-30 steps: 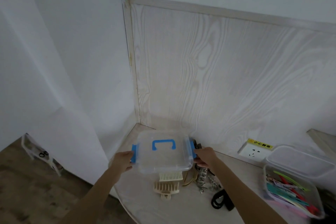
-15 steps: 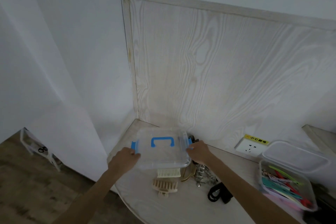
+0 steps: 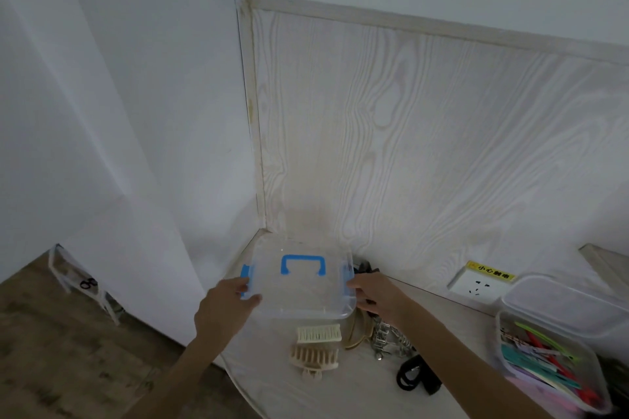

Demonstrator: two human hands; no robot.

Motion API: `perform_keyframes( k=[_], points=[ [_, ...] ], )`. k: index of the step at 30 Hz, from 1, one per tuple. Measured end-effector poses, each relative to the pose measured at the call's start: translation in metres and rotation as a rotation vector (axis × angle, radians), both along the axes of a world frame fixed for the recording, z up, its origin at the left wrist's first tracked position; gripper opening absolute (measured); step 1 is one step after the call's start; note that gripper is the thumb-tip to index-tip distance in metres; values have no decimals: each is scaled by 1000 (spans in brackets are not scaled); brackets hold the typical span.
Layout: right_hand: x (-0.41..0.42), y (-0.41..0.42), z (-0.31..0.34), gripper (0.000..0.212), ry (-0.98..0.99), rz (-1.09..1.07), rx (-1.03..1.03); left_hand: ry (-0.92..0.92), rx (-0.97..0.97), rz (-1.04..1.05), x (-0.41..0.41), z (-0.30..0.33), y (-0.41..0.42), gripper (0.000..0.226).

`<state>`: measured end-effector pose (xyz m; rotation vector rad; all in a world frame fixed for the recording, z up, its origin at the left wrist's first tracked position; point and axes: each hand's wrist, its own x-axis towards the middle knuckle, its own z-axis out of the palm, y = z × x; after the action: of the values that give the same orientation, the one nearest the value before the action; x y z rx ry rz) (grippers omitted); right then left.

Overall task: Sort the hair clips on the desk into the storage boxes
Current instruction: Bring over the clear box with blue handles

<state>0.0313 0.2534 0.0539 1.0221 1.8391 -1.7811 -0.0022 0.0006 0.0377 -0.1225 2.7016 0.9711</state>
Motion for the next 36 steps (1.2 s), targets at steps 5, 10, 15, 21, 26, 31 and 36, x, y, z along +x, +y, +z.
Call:
perform_keyframes(
  k=[5, 10, 15, 21, 26, 31, 36],
  points=[
    [-15, -3, 17, 27, 87, -13, 6, -11, 178, 134, -15, 17, 1, 39],
    [-40, 3, 35, 30, 158, -14, 40, -166, 289, 180, -48, 30, 10, 41],
    [-64, -1, 42, 45, 127, 76, 44, -132, 206, 199, -76, 27, 21, 58],
    [-78, 9, 31, 37, 31, 127, 89, -232, 245, 190, -94, 12, 23, 59],
    [-58, 26, 23, 28, 78, 130, 200, 78, 72, 109, -70, -4, 12, 57],
    [-7, 52, -9, 18, 163, 273, 456, 343, 206, 111, -24, 3, 22, 39],
    [49, 58, -36, 39, 167, 538, 745, 410, 113, -399, 33, 5, 40, 15]
  ],
)
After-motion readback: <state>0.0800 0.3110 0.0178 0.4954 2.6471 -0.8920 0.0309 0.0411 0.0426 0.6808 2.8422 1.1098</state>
